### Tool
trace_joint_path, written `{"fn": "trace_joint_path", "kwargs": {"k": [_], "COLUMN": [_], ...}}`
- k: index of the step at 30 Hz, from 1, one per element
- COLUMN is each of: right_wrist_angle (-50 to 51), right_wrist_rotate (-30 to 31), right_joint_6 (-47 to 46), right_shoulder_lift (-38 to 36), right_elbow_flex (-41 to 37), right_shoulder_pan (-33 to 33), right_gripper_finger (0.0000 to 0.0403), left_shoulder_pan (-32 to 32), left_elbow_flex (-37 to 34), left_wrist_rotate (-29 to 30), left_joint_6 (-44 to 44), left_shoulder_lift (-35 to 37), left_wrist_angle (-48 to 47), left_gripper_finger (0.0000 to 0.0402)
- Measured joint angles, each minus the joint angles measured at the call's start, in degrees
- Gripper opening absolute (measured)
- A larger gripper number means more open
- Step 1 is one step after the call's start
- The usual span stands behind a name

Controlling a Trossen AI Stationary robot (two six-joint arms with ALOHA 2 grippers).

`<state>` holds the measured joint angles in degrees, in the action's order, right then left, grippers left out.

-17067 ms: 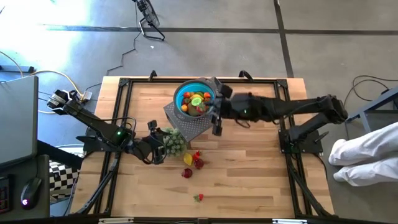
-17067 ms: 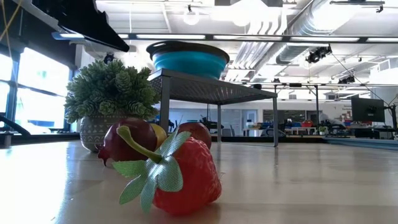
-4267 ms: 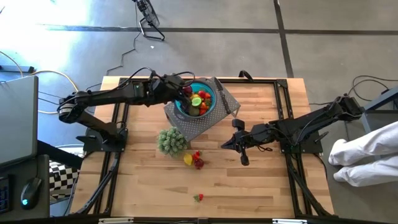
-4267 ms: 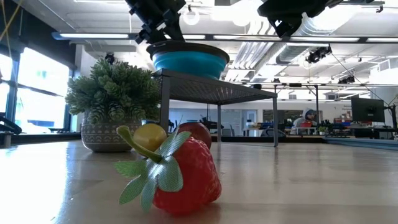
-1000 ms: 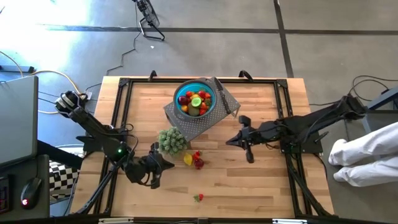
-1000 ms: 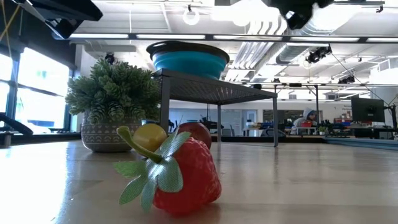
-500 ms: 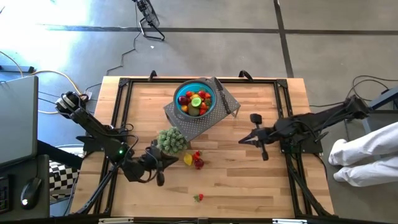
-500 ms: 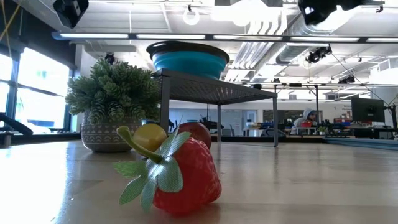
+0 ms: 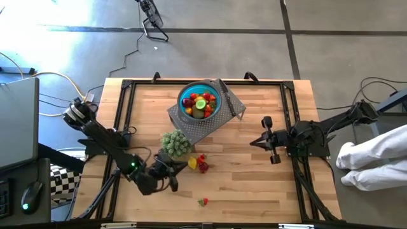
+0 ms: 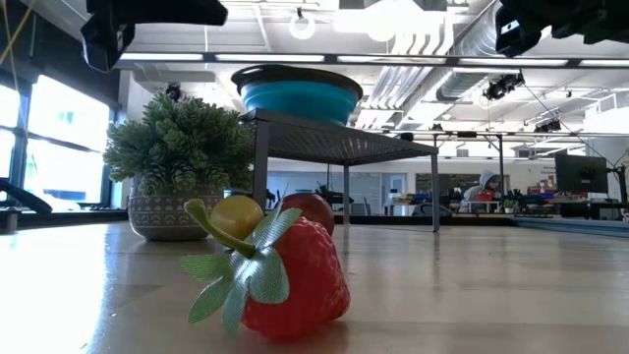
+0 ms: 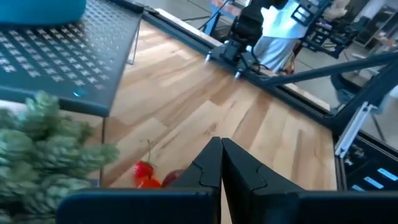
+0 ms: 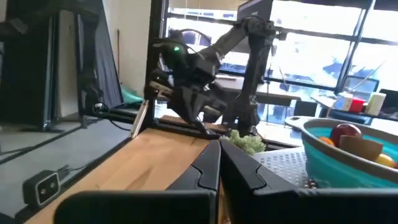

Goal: Pick & Place Fruit
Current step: Put the lemon into the blue strainer bowl on the shelf

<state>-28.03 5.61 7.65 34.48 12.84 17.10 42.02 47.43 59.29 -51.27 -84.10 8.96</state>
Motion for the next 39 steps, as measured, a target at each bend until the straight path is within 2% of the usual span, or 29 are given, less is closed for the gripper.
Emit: {"fn": "trace_joint_path", "kwargs": {"k": [4,7,16,20,24,28,39], "right_wrist_angle": [-1.43,-1.44,-0.94,0.15,1.56,2.64,4.86], "right_wrist_rotate": [1.27,1.95,1.45,1.24,0.57,-0.31,-1.62], "right_joint_6": [1.46,1.83,1.80,1.74,1.65,1.63,1.48], "right_shoulder_lift": [0.09,0.88,1.31,1.40,1.46,1.46,1.46], "right_elbow_flex": [0.02,0.07,0.07,0.07,0.07,0.07,0.07], "right_shoulder_pan": [-0.02,-0.02,-0.02,-0.02,-0.02,-0.02,-0.02], "right_gripper_finger": [0.0003,0.0003,0.0003,0.0003,0.0003,0.0003,0.0003], "left_shoulder_pan": [0.00,0.00,-1.66,-3.95,-6.30,-6.86,-6.01], "left_elbow_flex": [5.51,11.02,31.59,38.65,42.01,42.42,42.46], "left_wrist_rotate": [0.07,0.32,-1.73,-8.30,-17.47,-23.08,-24.11], "left_joint_6": [-2.13,-6.57,-34.78,-44.73,-52.13,-57.40,-59.76], "left_shoulder_lift": [-5.51,-9.30,-19.68,-24.54,-28.49,-30.23,-30.82], "left_wrist_angle": [-1.17,-7.39,-46.14,-58.47,-64.78,-64.76,-61.19], "left_gripper_finger": [0.0000,0.0000,0.0000,0.0000,0.0000,0.0000,0.0000]}}
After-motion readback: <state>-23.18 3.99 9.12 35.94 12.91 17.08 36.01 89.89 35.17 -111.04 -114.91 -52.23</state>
